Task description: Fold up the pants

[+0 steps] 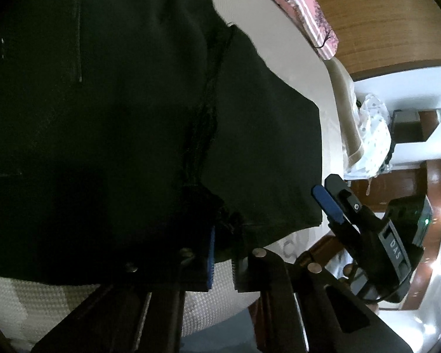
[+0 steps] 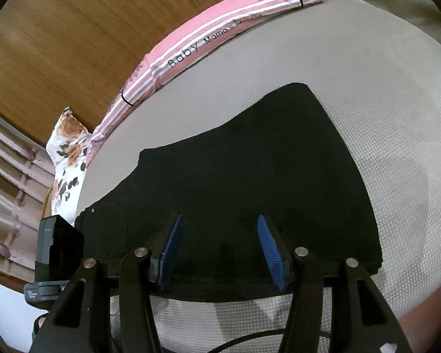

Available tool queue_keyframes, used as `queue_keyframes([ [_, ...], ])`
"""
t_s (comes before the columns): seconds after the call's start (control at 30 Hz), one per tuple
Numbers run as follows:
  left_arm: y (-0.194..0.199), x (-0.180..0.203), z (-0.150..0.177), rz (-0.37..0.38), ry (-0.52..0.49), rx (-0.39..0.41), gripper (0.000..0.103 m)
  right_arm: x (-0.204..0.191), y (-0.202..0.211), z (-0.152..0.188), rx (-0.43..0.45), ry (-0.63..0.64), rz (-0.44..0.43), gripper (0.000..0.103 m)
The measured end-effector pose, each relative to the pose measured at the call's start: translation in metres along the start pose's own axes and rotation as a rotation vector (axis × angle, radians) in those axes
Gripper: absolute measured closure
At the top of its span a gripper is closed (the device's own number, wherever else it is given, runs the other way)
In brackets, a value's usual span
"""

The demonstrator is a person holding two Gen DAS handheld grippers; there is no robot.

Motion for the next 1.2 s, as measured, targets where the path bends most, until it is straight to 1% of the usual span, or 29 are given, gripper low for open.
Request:
queue_keyframes([
  [0.1, 0.005, 0.003, 0.004, -0.037, -0.023, 0.021, 0.096, 0.007, 0.001, -0.002, 0.003, -0.019, 0.019, 0.052],
  [0.2, 0.01, 0.003, 0.007, -0.072, -0.059, 0.043, 0.096, 0.014, 0.002, -0.003, 0.011, -0.003, 0.076, 0.052],
  [0.3, 0.008, -0.004, 0.005, -0.078, -0.053, 0.041, 0.096, 0.02, 0.0, -0.003, 0.007, 0.028, 0.129, 0.052],
  [0.37, 0.004, -0.006, 0.005, -0.073, -0.052, 0.036, 0.096, 0.024, -0.007, 0.002, -0.032, 0.059, 0.166, 0.052],
  [0.43, 0.003, -0.004, 0.005, -0.085, -0.078, 0.036, 0.095, 0.026, -0.014, 0.009, -0.063, 0.082, 0.192, 0.052],
  [0.5, 0.002, -0.001, 0.004, -0.099, -0.106, 0.034, 0.094, 0.025, -0.017, 0.012, -0.068, 0.113, 0.208, 0.052],
  [0.63, 0.005, -0.002, 0.003, -0.098, -0.118, 0.038, 0.09, 0.026, -0.017, 0.014, -0.072, 0.117, 0.212, 0.052],
  [0.67, 0.006, 0.0, 0.002, -0.101, -0.128, 0.048, 0.087, 0.026, -0.017, 0.014, -0.072, 0.121, 0.213, 0.052],
  [0.7, 0.008, 0.001, 0.001, -0.118, -0.152, 0.065, 0.085, 0.025, -0.017, 0.015, -0.072, 0.127, 0.215, 0.052],
  [0.83, 0.02, 0.008, -0.002, -0.191, -0.296, 0.172, 0.084, 0.023, -0.017, 0.015, -0.074, 0.172, 0.234, 0.052],
  [0.87, 0.021, 0.011, -0.003, -0.199, -0.312, 0.19, 0.084, 0.022, -0.017, 0.016, -0.073, 0.187, 0.24, 0.052],
  [0.93, 0.024, 0.016, -0.006, -0.206, -0.341, 0.224, 0.084, 0.021, -0.018, 0.016, -0.075, 0.209, 0.248, 0.051],
  [1.07, 0.025, 0.027, -0.01, -0.209, -0.407, 0.268, 0.084, 0.019, -0.016, 0.014, -0.072, 0.228, 0.253, 0.05],
  [1.2, 0.019, 0.041, -0.023, -0.181, -0.444, 0.299, 0.084, 0.016, -0.013, 0.009, -0.056, 0.224, 0.246, 0.052],
])
Point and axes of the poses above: each gripper's, at about its wrist camera, not at the fingertips, and y roughly against the way its jaws point, x to its right, z to its underside, the point moved 6 cm from there along -y, roughly the way its jaws point, and after that the axes turned 13 degrees about x, right-handed, at the moved point
